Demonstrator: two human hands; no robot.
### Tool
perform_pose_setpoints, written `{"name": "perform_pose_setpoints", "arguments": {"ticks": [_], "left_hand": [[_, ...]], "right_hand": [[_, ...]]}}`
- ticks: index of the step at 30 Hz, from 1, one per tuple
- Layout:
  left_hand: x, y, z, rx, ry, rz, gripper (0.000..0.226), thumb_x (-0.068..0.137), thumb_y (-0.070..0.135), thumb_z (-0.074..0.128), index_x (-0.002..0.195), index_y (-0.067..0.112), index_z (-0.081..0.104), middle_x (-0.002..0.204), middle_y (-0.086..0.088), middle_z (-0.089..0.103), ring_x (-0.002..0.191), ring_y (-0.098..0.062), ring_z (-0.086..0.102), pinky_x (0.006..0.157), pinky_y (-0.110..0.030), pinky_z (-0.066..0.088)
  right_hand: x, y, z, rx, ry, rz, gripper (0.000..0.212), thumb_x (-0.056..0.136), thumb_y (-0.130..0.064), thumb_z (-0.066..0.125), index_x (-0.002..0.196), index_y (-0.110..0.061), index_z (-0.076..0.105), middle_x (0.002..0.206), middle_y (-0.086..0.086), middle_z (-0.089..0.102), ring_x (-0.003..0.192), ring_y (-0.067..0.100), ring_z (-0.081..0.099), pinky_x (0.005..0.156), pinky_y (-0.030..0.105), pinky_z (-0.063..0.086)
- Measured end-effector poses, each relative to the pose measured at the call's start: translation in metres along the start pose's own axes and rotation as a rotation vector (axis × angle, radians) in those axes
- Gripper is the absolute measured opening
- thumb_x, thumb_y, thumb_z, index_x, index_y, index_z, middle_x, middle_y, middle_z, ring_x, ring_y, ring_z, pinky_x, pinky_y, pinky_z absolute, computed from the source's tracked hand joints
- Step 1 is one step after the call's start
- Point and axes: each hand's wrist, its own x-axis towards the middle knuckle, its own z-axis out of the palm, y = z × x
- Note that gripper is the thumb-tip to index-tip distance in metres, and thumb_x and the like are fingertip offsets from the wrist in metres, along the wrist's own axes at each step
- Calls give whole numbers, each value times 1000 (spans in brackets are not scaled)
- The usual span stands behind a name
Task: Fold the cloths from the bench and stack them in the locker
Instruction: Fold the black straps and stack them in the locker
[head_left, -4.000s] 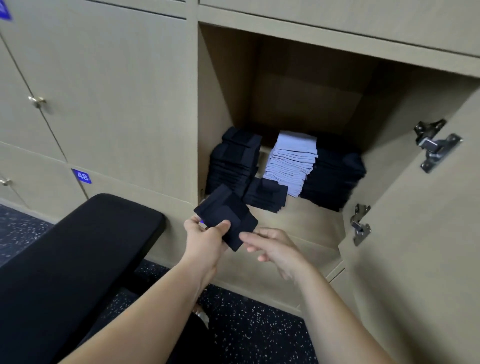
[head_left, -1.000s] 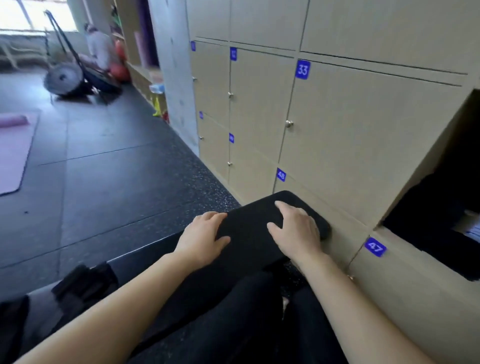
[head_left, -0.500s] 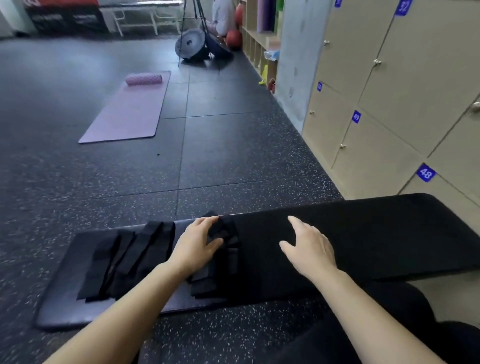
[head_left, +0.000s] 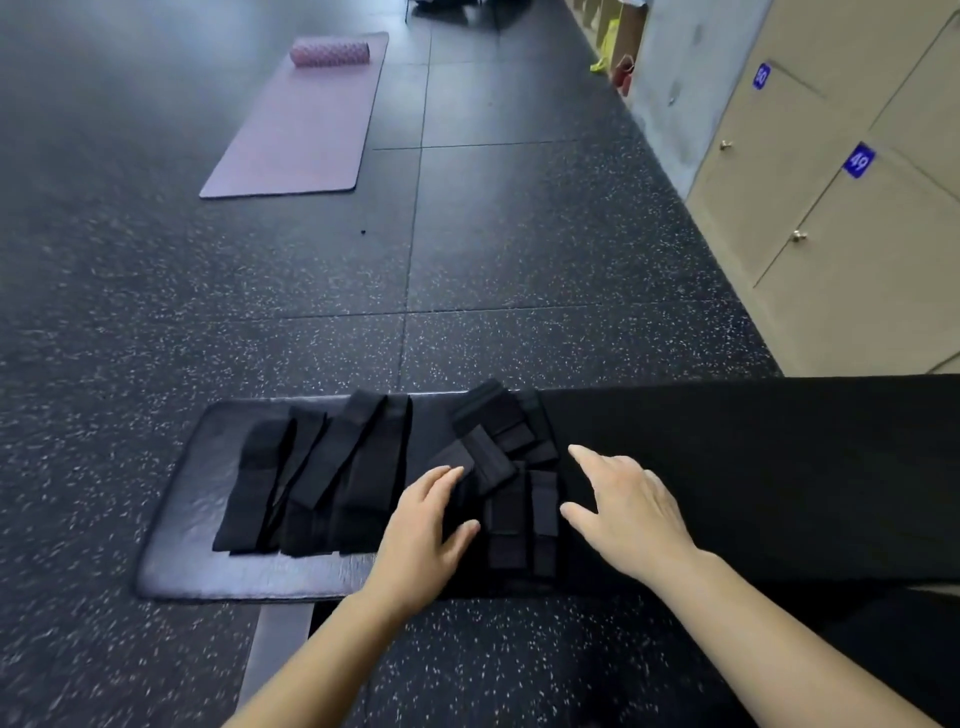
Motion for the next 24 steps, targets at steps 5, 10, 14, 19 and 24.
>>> {"name": "perform_pose_setpoints", "arguments": {"ticks": [5,10,14,19,24], "left_hand": [[15,-7,8,-15,52,-97,51,93,17,64,140,5,48,147,-10,45,140,-25,37,115,-26,22],[34,-11,6,86,-2,-190,66,93,22,62,149,5,31,153,-10,38,142,-27,31,116,-34,23],[41,-9,2,214,-56,-286,77,92,40,61,153,13,22,148,-7,41,133,-30,38,106,-38,31],[41,-4,0,-9,-41,-351,69,90,33,67,147,13,35,130,-11,47,121,-25,48,99,-30,37],[30,4,-8,-322,95,-451,25,91,20,64,115,14,64,105,-1,69,103,-21,63,89,-29,47]], "right_hand": [[4,-4,19,114,-63,134,70,89,-54,57,147,-24,31,123,-5,56,119,20,46,97,34,38],[9,-12,36,163,-122,196,79,82,-58,62,146,-24,30,123,-3,55,118,22,45,97,35,39],[14,-15,48,170,-155,243,91,81,-59,63,150,-21,19,137,1,46,128,23,38,103,35,34],[19,-15,59,238,-171,315,98,79,-56,67,152,-20,11,145,4,37,131,24,39,105,36,35],[20,-13,59,294,-171,347,97,81,-50,68,152,-20,10,147,6,36,128,26,45,101,38,39]]}}
